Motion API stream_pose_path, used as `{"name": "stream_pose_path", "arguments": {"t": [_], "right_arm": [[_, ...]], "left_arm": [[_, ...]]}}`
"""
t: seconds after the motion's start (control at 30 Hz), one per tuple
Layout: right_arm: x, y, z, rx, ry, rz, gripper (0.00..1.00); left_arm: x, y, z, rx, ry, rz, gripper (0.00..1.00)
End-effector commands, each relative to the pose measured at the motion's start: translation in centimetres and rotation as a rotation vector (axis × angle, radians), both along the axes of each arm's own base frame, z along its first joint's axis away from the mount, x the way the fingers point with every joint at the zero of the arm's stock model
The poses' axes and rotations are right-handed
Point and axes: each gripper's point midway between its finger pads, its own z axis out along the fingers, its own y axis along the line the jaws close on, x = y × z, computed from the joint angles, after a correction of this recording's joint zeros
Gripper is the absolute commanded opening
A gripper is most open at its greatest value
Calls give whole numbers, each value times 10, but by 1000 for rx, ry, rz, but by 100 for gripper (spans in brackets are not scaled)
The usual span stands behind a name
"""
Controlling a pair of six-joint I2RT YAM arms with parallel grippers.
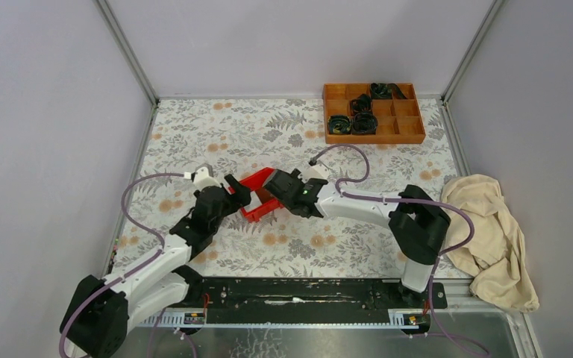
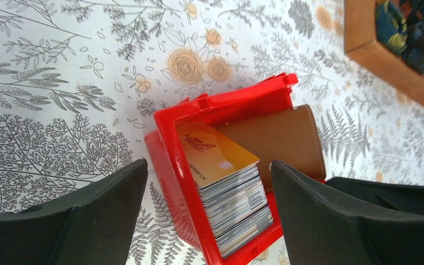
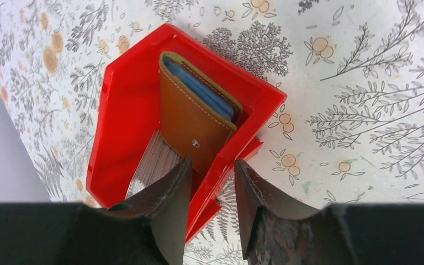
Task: Put the credit cards into the card holder
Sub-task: Move the storage box to the center of the board.
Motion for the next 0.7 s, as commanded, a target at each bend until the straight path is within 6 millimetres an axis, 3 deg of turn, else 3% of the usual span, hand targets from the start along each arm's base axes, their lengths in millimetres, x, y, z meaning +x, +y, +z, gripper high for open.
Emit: {"name": "stream_pose_path", "arguments": {"t": [0.0, 0.07, 0.2, 0.27, 0.4, 0.47, 0.57, 0.67], "right_arm": [[6, -2, 42, -21, -131, 124, 42], [5, -2, 51, -46, -173, 192, 46], [7, -16, 68, -160, -277, 296, 82], [13, -29, 76, -257, -338, 325, 93], [25, -34, 100, -398, -470, 411, 95], [32, -37, 106, -459, -488, 446, 91], [44, -41, 103, -463, -478, 513, 87], [57, -46, 87, -389, -438, 574, 87]], "left_arm": [[7, 9, 25, -53, -121, 79, 89], [5, 11, 27, -61, -130, 88, 89], [-1, 21, 29, -85, -147, 134, 89], [-4, 25, 31, -107, -161, 156, 89], [-7, 31, 31, -132, -187, 189, 89], [-7, 32, 30, -140, -198, 195, 89], [-7, 34, 26, -142, -204, 204, 90], [-7, 35, 19, -143, -196, 215, 90]]}}
